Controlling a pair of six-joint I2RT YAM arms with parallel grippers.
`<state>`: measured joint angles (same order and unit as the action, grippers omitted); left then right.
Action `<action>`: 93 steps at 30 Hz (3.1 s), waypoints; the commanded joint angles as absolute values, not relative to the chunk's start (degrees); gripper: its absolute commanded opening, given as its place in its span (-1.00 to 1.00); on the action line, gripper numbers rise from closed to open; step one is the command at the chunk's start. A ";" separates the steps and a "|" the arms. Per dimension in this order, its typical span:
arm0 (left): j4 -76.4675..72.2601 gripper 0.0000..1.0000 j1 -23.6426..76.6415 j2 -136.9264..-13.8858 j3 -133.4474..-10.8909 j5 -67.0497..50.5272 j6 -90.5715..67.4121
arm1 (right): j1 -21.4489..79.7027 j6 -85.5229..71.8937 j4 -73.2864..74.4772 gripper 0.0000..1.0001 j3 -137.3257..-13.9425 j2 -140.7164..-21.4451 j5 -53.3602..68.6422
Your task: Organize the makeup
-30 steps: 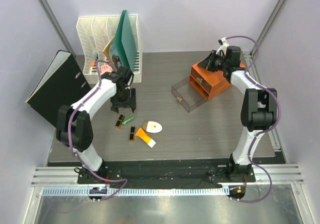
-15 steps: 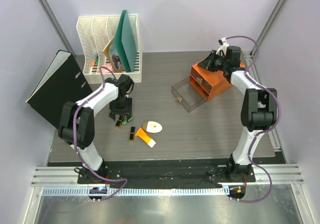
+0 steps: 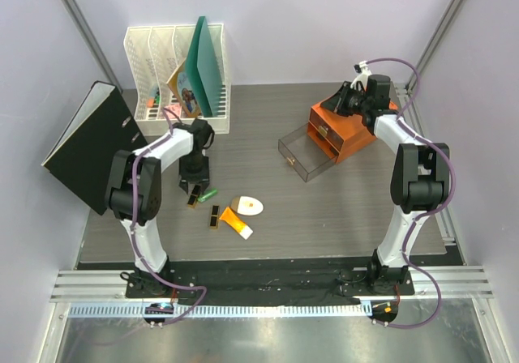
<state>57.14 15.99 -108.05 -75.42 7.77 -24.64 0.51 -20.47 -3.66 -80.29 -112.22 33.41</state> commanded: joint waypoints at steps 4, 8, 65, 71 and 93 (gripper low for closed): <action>54.93 -0.08 15.47 -110.39 -75.94 7.91 -25.22 | 0.97 -15.73 21.88 -0.98 -73.30 -120.59 27.16; 54.14 -0.43 15.47 -109.87 -74.97 8.26 -25.66 | 0.97 -15.73 21.80 -0.98 -73.30 -120.67 27.07; 49.73 0.08 33.40 -117.79 -114.66 -12.32 -32.09 | 0.97 -16.00 22.50 -0.98 -74.44 -121.29 26.89; 57.30 0.11 31.73 -104.08 -93.04 -2.47 -26.37 | 0.97 -16.00 22.50 -0.98 -74.53 -121.29 26.90; 60.65 -0.12 27.86 -94.12 -65.13 -1.67 -28.83 | 0.97 -16.00 22.41 -0.98 -74.79 -121.46 26.81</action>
